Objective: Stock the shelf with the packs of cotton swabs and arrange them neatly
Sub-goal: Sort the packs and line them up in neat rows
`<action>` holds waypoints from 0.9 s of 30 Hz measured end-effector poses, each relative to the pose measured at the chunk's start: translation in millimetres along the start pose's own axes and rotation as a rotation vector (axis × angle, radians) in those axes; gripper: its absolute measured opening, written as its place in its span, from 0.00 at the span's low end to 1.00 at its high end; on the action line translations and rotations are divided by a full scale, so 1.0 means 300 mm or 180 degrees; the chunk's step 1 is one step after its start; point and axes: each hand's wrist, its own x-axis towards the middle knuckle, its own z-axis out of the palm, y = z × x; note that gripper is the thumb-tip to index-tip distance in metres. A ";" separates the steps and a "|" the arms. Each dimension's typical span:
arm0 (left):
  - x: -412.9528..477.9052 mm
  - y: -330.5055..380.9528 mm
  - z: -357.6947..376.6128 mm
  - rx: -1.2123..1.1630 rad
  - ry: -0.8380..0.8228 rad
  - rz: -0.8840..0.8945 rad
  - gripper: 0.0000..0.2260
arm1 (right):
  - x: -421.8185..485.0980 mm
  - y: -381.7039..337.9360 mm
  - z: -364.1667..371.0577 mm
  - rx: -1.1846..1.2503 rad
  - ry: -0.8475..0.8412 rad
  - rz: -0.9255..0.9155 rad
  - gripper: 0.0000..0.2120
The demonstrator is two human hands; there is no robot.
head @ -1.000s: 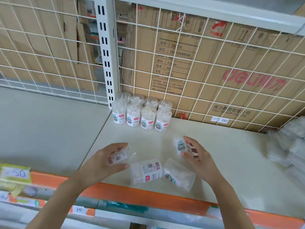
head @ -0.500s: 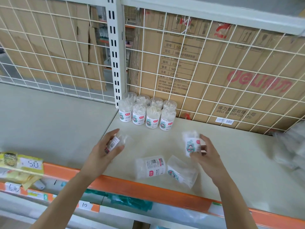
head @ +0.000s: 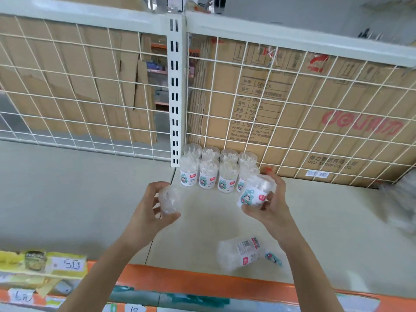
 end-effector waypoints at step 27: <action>0.136 -0.135 -0.003 0.1046 -0.0581 -0.0074 0.19 | 0.098 0.004 0.233 -0.1574 -0.0647 -0.0177 0.27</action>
